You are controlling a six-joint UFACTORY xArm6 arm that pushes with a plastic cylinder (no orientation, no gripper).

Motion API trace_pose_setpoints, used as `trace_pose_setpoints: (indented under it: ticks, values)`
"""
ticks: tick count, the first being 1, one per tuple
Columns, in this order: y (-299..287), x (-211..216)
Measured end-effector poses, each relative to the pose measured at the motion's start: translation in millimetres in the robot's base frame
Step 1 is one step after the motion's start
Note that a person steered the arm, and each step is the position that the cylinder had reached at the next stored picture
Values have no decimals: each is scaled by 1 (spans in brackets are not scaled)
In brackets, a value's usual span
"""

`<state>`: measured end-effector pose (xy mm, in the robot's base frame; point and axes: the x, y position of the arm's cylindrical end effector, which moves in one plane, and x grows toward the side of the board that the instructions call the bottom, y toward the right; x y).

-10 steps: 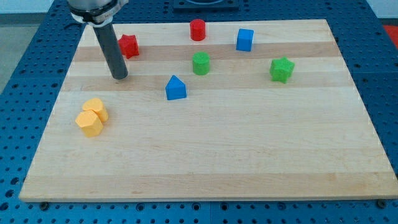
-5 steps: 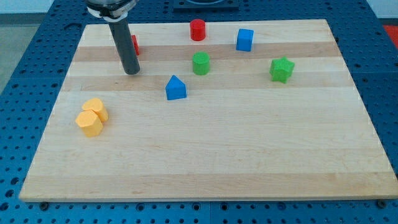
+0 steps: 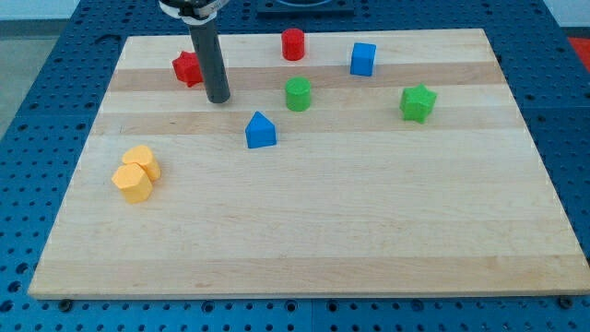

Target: Move green circle towards to the green star

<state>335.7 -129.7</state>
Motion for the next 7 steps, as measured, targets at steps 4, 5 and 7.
trace_pose_setpoints:
  ticks: [4,5,7]
  values:
    - [48,-4]
    - [65,-4]
    - [99,-4]
